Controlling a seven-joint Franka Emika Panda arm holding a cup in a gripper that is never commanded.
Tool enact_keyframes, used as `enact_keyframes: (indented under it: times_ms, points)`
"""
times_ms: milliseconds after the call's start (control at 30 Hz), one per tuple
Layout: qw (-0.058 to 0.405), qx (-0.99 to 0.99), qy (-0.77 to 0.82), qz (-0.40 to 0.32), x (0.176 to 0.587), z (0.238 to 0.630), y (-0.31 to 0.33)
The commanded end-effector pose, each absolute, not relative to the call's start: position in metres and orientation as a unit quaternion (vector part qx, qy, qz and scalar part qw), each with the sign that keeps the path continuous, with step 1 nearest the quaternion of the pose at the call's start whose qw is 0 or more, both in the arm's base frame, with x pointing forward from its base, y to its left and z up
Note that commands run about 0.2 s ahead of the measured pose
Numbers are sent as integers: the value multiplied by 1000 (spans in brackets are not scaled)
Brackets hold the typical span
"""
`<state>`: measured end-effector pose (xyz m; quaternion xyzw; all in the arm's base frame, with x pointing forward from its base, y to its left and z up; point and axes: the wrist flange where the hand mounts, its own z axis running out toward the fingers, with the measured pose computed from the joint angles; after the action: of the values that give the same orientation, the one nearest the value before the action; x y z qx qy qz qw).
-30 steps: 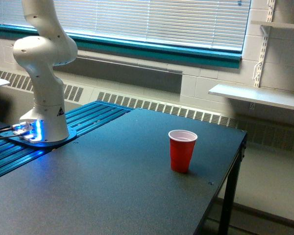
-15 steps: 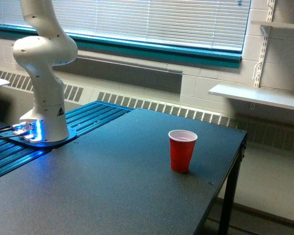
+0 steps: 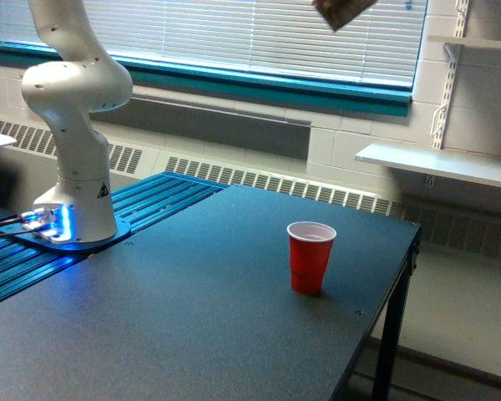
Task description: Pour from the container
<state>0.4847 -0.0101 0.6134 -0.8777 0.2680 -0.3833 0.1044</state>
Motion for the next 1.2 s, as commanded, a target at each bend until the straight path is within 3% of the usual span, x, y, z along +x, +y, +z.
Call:
enact_keyframes:
  times_ms: [33,1200]
  points:
    - [83,-886,252,-381,466,595,-18]
    - [41,-926,237,-291,425,452,-3]
